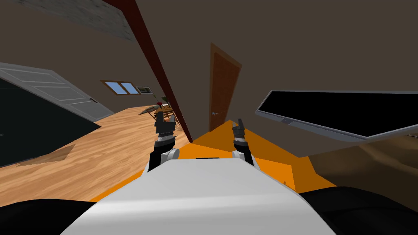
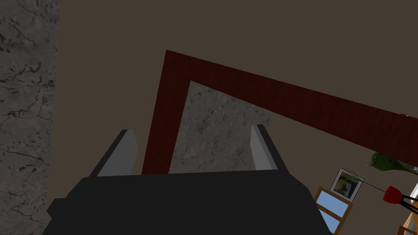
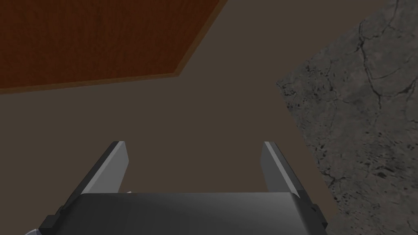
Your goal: Pull the door open
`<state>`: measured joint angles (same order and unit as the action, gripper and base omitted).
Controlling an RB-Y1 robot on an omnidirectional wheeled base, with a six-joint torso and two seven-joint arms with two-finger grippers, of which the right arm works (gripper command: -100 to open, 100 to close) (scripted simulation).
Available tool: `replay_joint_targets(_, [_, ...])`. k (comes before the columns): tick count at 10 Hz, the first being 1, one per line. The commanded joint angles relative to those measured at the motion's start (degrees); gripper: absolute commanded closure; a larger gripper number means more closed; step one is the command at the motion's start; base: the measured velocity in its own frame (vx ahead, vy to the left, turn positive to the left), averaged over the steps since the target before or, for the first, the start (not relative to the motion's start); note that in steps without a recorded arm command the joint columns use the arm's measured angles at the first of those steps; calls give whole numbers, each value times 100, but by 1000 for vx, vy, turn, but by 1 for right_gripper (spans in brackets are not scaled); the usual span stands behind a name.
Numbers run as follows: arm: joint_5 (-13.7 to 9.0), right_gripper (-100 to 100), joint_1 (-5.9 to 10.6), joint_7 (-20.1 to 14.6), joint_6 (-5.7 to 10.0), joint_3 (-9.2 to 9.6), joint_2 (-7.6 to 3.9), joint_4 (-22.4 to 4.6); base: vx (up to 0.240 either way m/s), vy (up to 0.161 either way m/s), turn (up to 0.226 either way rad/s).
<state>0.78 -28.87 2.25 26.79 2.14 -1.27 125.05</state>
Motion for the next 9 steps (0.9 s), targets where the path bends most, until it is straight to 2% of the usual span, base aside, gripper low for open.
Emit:
replay_joint_targets(1, [-43,-100,51,-52,82,9,-76,-205,100,-28,80])
replay_joint_targets(9, [-257,-100,310,-303,506,146,-450,-1310,92,-30,97])
